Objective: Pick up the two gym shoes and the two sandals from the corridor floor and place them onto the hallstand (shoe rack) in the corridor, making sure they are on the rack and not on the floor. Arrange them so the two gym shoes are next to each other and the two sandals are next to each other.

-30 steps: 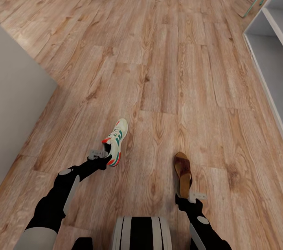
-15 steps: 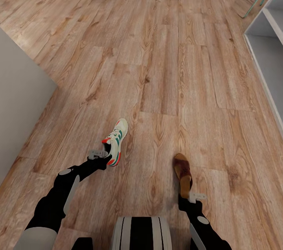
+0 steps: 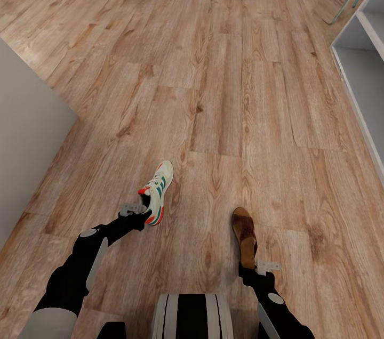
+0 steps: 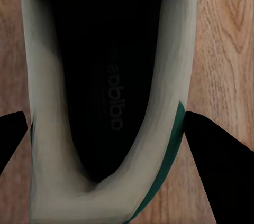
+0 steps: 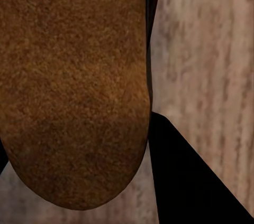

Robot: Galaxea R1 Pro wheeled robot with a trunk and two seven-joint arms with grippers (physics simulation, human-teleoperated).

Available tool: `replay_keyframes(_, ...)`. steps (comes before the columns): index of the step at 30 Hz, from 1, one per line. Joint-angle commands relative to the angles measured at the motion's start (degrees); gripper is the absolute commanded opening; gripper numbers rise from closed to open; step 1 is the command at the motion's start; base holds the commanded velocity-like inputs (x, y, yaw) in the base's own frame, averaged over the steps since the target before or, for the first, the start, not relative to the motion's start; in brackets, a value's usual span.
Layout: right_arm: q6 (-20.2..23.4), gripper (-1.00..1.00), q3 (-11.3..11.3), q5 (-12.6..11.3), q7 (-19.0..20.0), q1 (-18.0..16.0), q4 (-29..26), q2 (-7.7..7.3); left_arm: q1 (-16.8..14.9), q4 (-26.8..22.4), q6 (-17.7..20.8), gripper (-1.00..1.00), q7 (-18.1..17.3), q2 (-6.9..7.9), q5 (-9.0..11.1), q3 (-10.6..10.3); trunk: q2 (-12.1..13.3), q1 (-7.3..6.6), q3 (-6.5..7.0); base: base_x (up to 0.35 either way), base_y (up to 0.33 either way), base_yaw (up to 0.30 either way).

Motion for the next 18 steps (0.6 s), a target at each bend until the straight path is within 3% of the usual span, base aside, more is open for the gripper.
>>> replay_keyframes(1,-0.24,-1.0,0.17,-0.99,0.04,0.0,0.06,0.01,0.01,-0.08,0.45,-1.0,-0.33,0.01,0.06,0.1,-0.01,0.0,-0.03,0.0,0.0,0.0)
replay_keyframes(14,-0.32,-1.0,0.34,-0.92,0.07,0.0,0.25,0.01,0.27,-1.28,0.44,-1.0,-0.24,0.6,-0.03,0.52,0.14,-0.29,2.41,0.0,0.0,0.0)
replay_keyframes(18,-0.33,-1.0,0.58,-0.83,0.14,0.0,0.61,0.15,2.25,-1.15,0.33,-1.0,-0.17,1.05,-0.32,0.88,0.19,-0.39,3.29,0.0,0.0,0.0)
